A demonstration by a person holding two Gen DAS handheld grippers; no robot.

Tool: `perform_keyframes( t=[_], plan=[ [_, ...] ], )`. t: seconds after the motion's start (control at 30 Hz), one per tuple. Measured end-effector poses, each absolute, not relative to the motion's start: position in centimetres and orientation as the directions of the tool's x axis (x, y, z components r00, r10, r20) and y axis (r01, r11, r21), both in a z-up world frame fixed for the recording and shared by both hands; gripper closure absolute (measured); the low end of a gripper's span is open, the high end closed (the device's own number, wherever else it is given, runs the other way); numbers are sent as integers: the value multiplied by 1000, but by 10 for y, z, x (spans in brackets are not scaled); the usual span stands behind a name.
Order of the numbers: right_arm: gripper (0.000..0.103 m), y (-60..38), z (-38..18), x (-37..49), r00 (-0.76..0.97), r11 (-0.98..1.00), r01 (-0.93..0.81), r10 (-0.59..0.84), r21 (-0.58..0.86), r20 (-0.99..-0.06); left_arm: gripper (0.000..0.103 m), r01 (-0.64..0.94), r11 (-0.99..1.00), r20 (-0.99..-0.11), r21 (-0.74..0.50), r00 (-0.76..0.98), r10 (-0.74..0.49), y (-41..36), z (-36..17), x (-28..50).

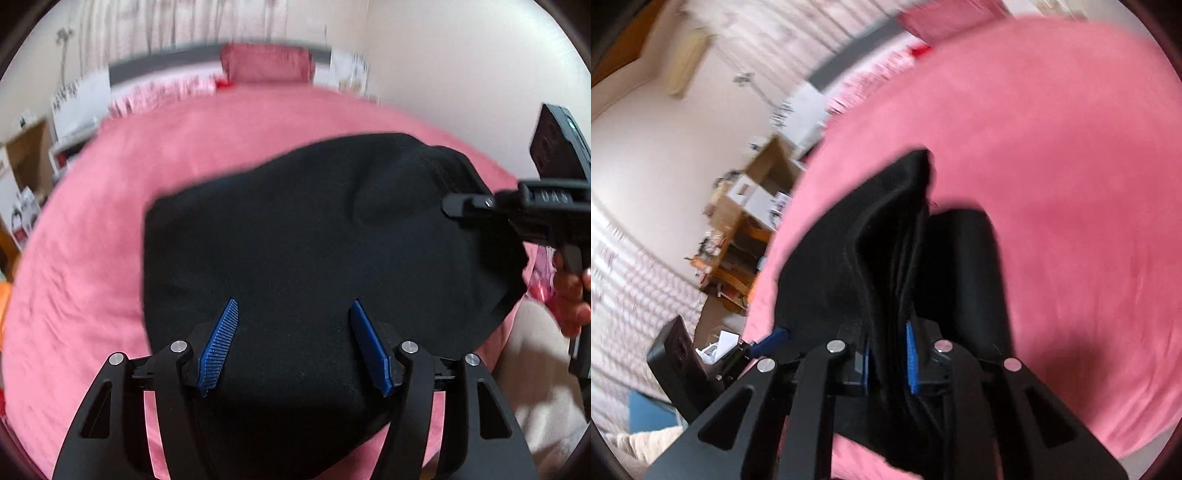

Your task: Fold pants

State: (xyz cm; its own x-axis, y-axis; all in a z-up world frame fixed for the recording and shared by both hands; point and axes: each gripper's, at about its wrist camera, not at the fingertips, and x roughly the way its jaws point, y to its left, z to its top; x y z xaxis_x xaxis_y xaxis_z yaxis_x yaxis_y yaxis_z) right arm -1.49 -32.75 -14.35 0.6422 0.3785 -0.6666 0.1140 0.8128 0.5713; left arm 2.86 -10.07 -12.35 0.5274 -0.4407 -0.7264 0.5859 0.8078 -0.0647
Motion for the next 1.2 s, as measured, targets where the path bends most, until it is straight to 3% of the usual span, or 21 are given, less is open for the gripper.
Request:
perform_keyframes(
  t=[0.1,0.13,0.17,0.23,0.33,0.47,0.57,0.7,0.83,0.97,1.2],
  plan=[
    [84,-338,-149,-20,658,780,134,391,612,-643,41,634,773,-719,19,546,-430,-104,-128,16],
    [71,-339,-140,-21,667,783,130,384,608,-638,41,647,762,-717,36,548,-432,-103,-125,11],
    [52,-341,-132,-25,680,798,125,363,589,-637,41,652,758,-715,30,544,-440,-101,-122,9],
    [45,-336,-96,-32,742,863,76,286,500,-606,40,651,758,-702,-41,521,-485,-89,-109,12],
    [46,-318,-61,-31,778,910,-9,267,414,-569,40,576,808,-672,-125,549,-496,-69,-90,36],
    [58,-281,-47,7,749,939,-104,291,329,-596,40,474,853,-658,-218,574,-487,-57,-69,80],
    [71,-267,-67,38,696,946,-85,282,313,-661,40,465,867,-686,-178,573,-448,-70,-65,108],
    [72,-265,-94,63,664,949,-52,266,312,-699,40,509,858,-732,-69,559,-390,-98,-78,119],
    [76,-276,-125,70,643,976,24,151,216,-751,40,522,852,-772,-36,527,-355,-112,-103,132],
    [86,-293,-151,82,664,963,56,161,263,-730,35,497,866,-804,-58,491,-336,-123,-129,158],
    [87,-286,-163,70,752,981,49,87,187,-653,31,481,876,-790,-9,534,-302,-132,-139,164]
  ],
)
